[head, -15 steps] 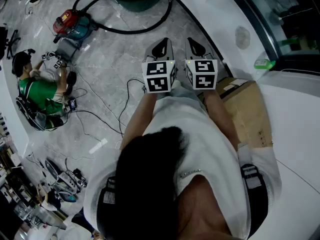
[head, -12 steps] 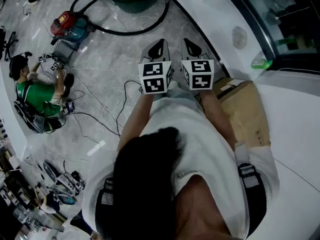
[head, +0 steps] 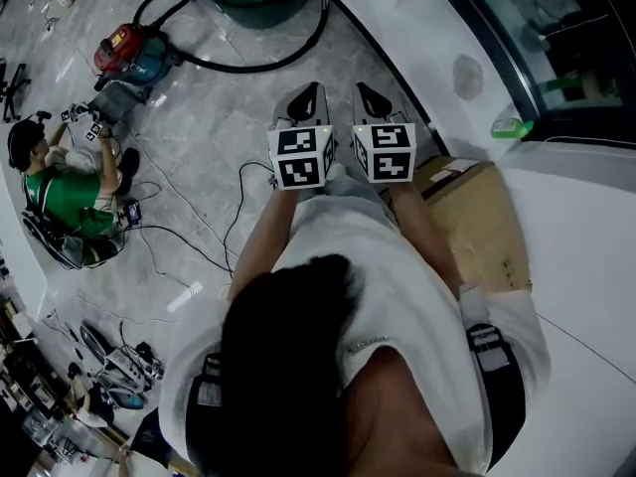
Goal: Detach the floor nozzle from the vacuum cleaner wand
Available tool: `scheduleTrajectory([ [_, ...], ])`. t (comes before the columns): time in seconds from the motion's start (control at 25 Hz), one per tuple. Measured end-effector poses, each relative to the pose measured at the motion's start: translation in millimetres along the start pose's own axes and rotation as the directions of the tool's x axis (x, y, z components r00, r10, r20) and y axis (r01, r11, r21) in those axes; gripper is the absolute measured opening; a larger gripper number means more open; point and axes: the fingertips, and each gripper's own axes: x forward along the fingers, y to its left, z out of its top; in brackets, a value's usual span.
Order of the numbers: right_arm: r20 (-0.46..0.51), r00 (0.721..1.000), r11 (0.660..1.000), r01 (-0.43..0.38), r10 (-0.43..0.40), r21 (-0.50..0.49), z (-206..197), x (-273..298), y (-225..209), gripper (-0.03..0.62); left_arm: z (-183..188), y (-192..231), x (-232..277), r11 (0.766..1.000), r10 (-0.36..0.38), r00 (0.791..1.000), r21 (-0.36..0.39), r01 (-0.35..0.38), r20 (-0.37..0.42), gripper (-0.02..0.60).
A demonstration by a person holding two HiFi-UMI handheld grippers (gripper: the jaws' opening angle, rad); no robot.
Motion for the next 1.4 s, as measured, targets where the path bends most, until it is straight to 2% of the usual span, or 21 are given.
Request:
scheduleTrajectory([
  [0.44, 0.056, 0.998, 1.000, -0.023, 0.022, 0.017, 7.7, -4.9, -21.4, 0.015, 1.7, -14.0, 11.9, 1.000, 0.015, 1.000, -0.006, -0.015, 0.009, -0.003],
  [0.92, 0.057, 0.998, 0.999, -0.007, 0.005, 0.036, 7.5, -4.7, -51.6, 0.015, 7.8, -29.4, 26.2, 1.000, 0.019, 1.000, -0.008, -0.019, 0.010, -0.003],
  [1.4, 0.045, 0.999, 1.000, 0.005, -0.005, 0.011, 8.0, 8.8, -59.3, 0.015, 9.0, -30.1, 46.7, 1.000, 0.008, 1.000, -0.016, -0.008, 0.009, -0.003],
])
